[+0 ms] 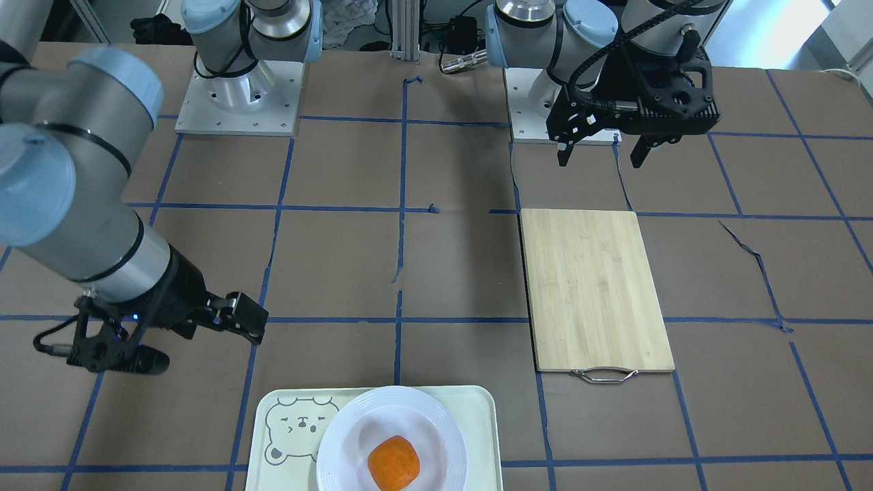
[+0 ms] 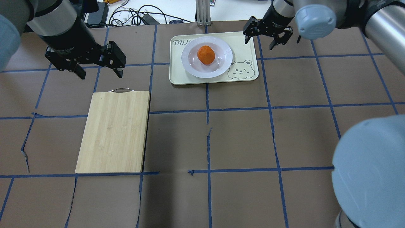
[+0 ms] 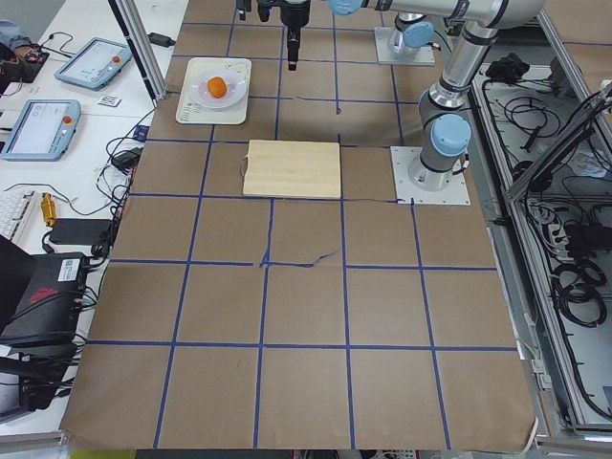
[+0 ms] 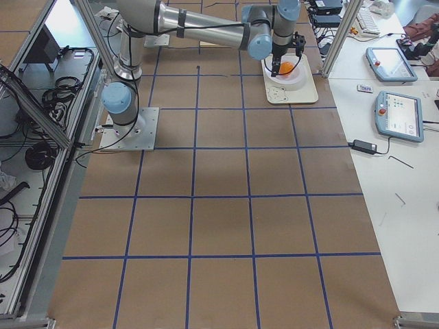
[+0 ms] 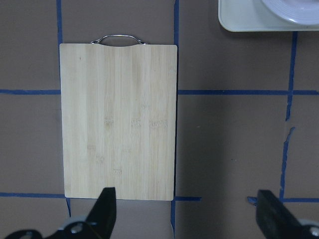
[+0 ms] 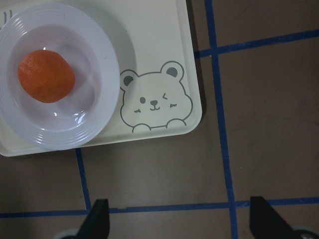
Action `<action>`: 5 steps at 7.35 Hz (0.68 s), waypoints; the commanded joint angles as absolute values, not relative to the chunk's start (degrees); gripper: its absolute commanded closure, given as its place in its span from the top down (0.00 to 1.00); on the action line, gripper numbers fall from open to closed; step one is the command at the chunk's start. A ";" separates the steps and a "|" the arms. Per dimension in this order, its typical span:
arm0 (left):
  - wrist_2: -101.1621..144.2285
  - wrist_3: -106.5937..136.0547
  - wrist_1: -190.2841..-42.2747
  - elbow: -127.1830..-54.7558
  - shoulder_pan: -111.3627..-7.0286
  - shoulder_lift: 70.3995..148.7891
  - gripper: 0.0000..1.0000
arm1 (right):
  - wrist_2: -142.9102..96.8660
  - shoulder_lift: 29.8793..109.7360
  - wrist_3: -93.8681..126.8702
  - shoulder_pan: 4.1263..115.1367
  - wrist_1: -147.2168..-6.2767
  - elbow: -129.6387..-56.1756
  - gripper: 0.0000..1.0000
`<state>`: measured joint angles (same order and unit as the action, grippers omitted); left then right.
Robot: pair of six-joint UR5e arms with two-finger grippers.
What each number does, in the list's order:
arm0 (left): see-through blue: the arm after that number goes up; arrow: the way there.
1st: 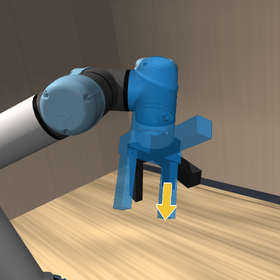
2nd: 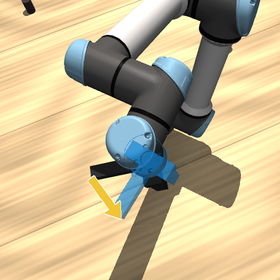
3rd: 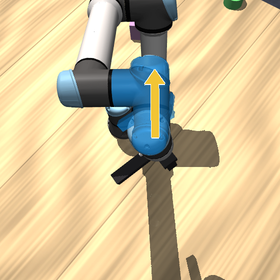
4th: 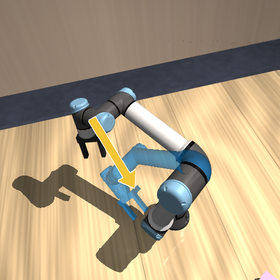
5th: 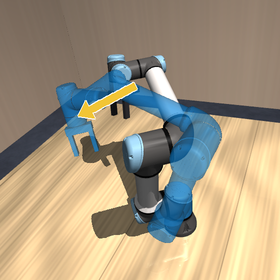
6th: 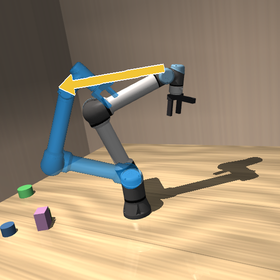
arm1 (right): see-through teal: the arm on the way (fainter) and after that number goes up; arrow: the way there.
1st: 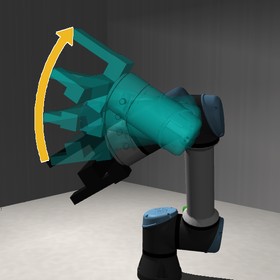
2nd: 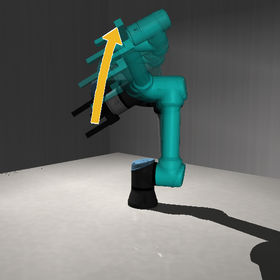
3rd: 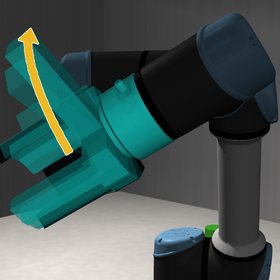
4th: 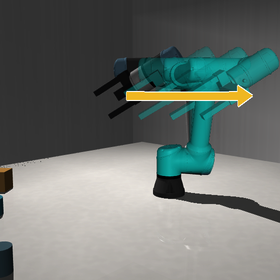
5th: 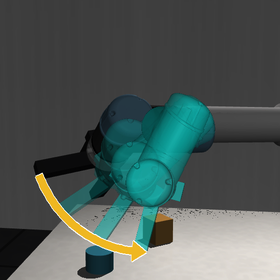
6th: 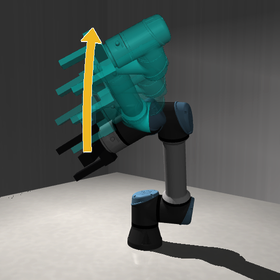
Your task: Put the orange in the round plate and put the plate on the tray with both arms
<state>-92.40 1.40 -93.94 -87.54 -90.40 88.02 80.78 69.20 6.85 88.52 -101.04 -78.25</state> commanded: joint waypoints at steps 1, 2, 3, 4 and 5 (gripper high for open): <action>-92.29 1.41 -93.96 -87.63 -90.26 87.98 1.00 | 86.99 76.61 6.68 88.59 -96.33 -81.02 1.00; -92.11 1.41 -93.96 -87.63 -90.26 87.98 1.00 | 87.36 79.42 6.77 88.59 -94.94 -82.60 1.00; -92.11 1.41 -93.96 -87.63 -90.26 87.98 1.00 | 88.06 82.41 6.94 88.59 -93.44 -84.62 1.00; -92.11 1.41 -93.96 -87.63 -90.26 87.98 1.00 | 89.72 84.18 6.86 88.68 -93.34 -86.20 1.00; -92.11 1.41 -93.96 -87.63 -90.18 87.98 1.00 | 89.91 84.90 6.86 88.59 -93.25 -86.74 1.00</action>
